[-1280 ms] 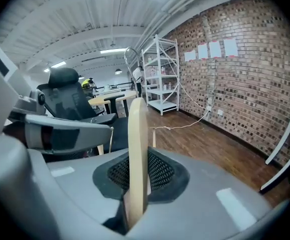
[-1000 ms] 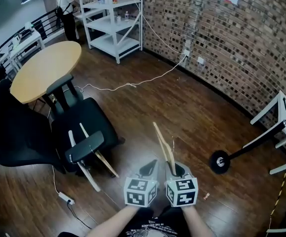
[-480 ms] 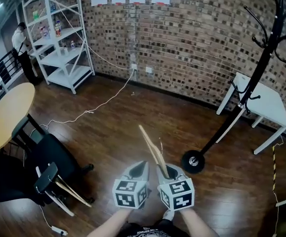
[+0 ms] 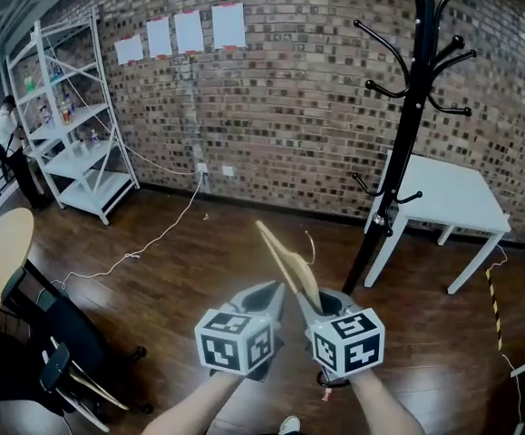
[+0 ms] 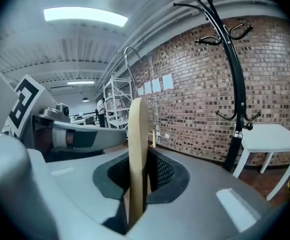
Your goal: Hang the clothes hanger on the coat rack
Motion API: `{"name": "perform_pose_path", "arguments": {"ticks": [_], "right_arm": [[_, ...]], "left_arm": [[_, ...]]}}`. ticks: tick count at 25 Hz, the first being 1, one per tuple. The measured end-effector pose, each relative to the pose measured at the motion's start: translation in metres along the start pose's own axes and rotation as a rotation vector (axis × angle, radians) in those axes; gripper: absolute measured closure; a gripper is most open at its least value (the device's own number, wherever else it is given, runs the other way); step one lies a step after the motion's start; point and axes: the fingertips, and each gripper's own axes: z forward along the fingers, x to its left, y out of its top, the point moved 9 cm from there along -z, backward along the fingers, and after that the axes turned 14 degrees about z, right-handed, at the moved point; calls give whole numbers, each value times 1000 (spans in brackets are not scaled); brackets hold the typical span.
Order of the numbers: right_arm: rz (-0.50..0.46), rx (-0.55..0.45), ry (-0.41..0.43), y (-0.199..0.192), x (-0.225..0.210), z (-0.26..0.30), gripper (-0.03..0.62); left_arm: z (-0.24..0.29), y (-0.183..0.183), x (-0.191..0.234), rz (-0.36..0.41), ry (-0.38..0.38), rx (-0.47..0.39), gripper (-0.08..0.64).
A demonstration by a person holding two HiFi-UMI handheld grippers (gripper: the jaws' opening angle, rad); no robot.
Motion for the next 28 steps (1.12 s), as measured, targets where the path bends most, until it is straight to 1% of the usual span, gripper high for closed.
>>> {"name": "perform_pose_path", "arguments": {"ticks": [4, 8, 11, 13, 18, 21, 23, 28], "right_arm": [[-20, -56, -5, 59, -35, -25, 555], [-25, -88, -16, 107, -61, -41, 555], [-20, -103, -37, 135, -78, -45, 555], [-16, -110, -46, 153, -88, -44, 554], [-25, -146, -96, 205, -113, -37, 554], [-16, -168, -118, 234, -132, -23, 554], [-7, -173, -131, 248, -144, -12, 554], [31, -160, -181, 271, -167, 5, 554]], "left_arm": [[35, 57, -29, 85, -54, -38, 557], [61, 102, -44, 121, -91, -57, 557], [81, 130, -48, 138, -137, -86, 557], [95, 147, -47, 153, -154, -104, 557], [139, 182, -42, 205, -213, -134, 557], [170, 196, -36, 200, -259, -159, 557], [186, 203, -32, 193, -288, -171, 557], [211, 215, -31, 208, -349, -173, 557]]}}
